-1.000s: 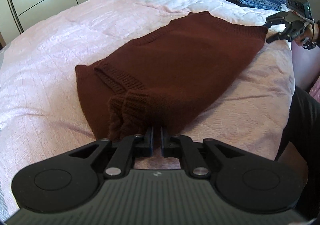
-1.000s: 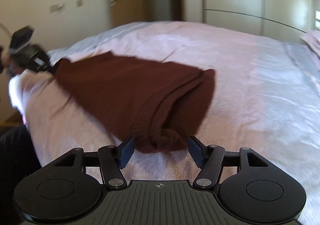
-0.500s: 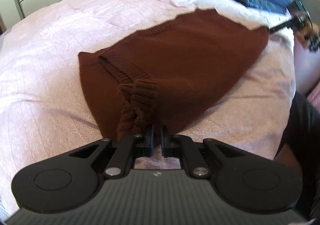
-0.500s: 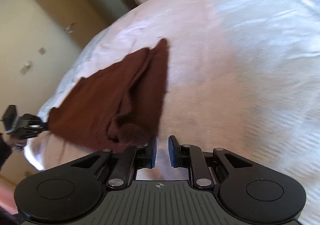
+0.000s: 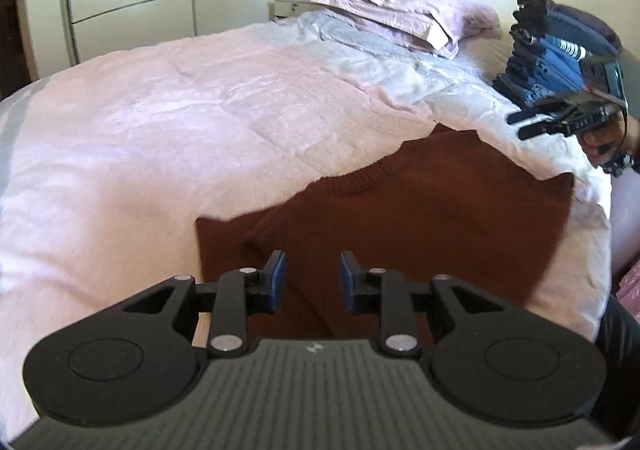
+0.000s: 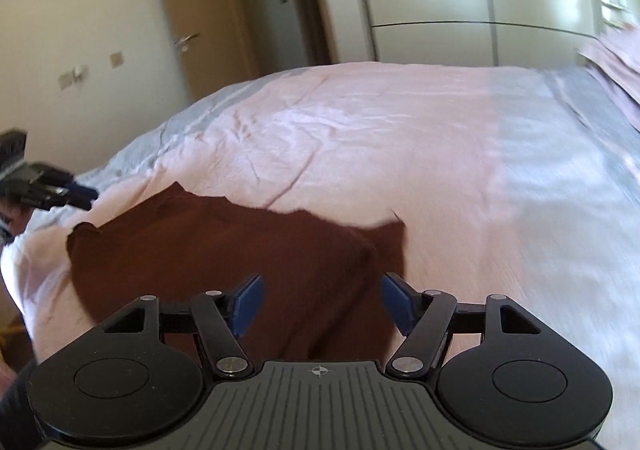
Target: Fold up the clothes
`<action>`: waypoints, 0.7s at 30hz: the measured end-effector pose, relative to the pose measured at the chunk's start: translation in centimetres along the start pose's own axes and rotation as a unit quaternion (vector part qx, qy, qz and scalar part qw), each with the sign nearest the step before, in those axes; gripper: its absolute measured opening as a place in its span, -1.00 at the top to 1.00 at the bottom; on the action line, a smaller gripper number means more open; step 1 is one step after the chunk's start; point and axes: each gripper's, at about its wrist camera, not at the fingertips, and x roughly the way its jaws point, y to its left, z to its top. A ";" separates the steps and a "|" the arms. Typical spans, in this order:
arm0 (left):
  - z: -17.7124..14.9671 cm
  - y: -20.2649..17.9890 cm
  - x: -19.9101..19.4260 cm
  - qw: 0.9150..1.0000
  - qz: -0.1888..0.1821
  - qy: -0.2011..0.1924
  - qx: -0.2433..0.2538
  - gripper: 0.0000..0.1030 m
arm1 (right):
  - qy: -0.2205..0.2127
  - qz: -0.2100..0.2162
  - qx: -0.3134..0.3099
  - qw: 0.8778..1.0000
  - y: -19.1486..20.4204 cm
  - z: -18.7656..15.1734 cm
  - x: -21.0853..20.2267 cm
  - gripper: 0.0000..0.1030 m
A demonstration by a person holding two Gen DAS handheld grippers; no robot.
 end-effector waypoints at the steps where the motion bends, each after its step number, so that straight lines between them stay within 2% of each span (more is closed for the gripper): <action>1: 0.4 0.3 1.4 1.000 0.002 0.010 0.007 0.50 | 0.006 0.003 -0.009 1.000 -0.2 0.7 1.2 -0.32; 4: 1.5 1.6 5.4 0.999 0.011 0.036 0.013 0.50 | 0.031 0.005 -0.031 0.999 -0.8 2.1 5.5 -0.28; 7: 1.8 3.2 8.5 0.998 0.020 0.057 0.003 0.51 | 0.064 0.011 -0.033 0.997 -2.1 2.7 8.9 0.10; 8: 1.6 3.6 9.2 0.998 0.017 0.067 0.001 0.52 | 0.075 0.013 -0.031 0.997 -2.6 2.9 9.9 0.28; 9: 1.4 3.8 9.8 0.997 0.012 0.078 0.002 0.62 | 0.088 0.015 -0.029 0.996 -3.0 2.8 10.7 0.44; 10: 1.2 3.8 10.0 0.997 0.009 0.080 0.006 0.78 | 0.101 0.017 -0.027 0.994 -3.3 2.6 11.5 0.77; 16: 0.7 4.7 7.9 0.999 0.019 0.030 -0.001 0.85 | 0.065 0.021 -0.017 0.998 -3.9 3.5 11.3 0.80; 19: 0.3 5.1 8.5 0.999 0.026 0.040 -0.004 0.85 | 0.067 0.019 -0.022 0.997 -4.1 3.4 12.6 0.80; 21: 0.0 5.1 9.3 0.998 0.027 0.055 -0.009 0.82 | 0.086 0.016 -0.025 0.996 -4.2 3.0 13.9 0.80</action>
